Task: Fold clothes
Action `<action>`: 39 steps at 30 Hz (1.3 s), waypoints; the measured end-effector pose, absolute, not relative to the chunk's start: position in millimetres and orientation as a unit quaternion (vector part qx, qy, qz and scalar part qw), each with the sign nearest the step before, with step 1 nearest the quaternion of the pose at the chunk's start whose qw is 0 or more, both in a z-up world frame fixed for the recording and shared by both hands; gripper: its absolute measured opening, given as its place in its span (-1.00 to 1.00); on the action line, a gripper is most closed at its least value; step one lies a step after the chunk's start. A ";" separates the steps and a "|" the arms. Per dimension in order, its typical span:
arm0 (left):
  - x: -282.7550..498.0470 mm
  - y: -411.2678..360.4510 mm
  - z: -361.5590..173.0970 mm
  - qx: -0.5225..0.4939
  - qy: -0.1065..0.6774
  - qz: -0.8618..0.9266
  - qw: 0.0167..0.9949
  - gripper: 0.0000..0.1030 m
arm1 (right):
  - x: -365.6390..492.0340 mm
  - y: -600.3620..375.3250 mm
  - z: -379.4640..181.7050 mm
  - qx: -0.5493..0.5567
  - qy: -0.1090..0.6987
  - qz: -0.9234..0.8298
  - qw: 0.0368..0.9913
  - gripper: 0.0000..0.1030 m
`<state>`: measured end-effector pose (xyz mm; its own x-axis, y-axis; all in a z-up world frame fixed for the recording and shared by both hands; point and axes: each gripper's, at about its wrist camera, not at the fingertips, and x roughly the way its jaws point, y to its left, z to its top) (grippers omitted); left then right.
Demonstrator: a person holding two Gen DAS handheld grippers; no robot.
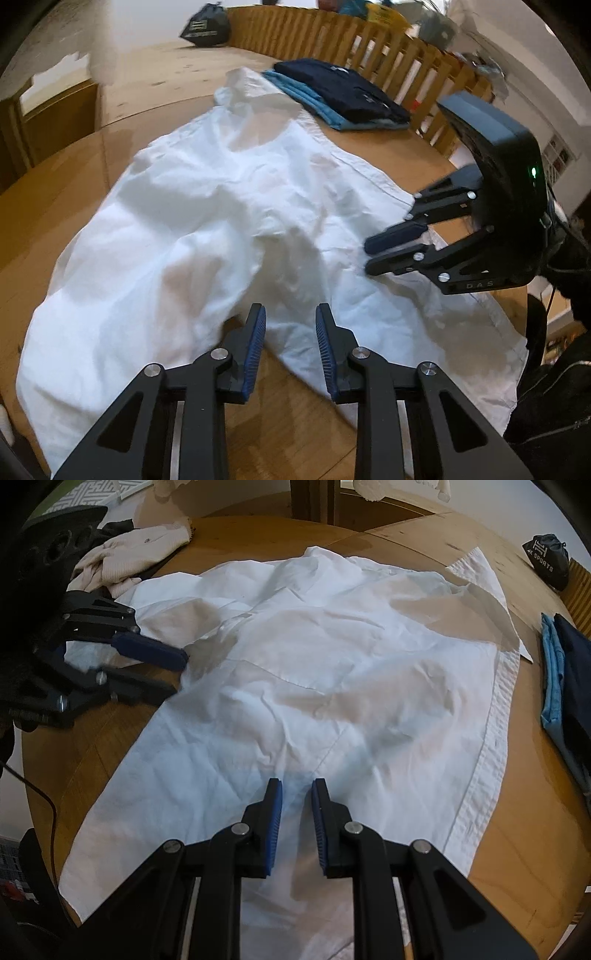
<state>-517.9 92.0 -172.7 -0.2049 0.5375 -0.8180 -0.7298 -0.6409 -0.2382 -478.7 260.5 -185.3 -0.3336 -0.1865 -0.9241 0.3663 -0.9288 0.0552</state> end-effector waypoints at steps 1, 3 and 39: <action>-516.9 97.1 -172.7 -0.477 0.108 0.769 0.412 -0.50 | -479.3 260.6 -185.6 0.552 0.081 -0.812 0.170 -0.66; -518.2 106.3 -173.8 -0.479 0.121 0.768 0.407 -0.46 | -480.0 260.5 -186.1 0.552 0.082 -0.812 0.169 -0.66; -529.0 100.3 -179.3 -0.477 0.115 0.766 0.415 -0.93 | -453.4 350.7 -189.6 0.606 -0.057 -0.786 0.105 -0.45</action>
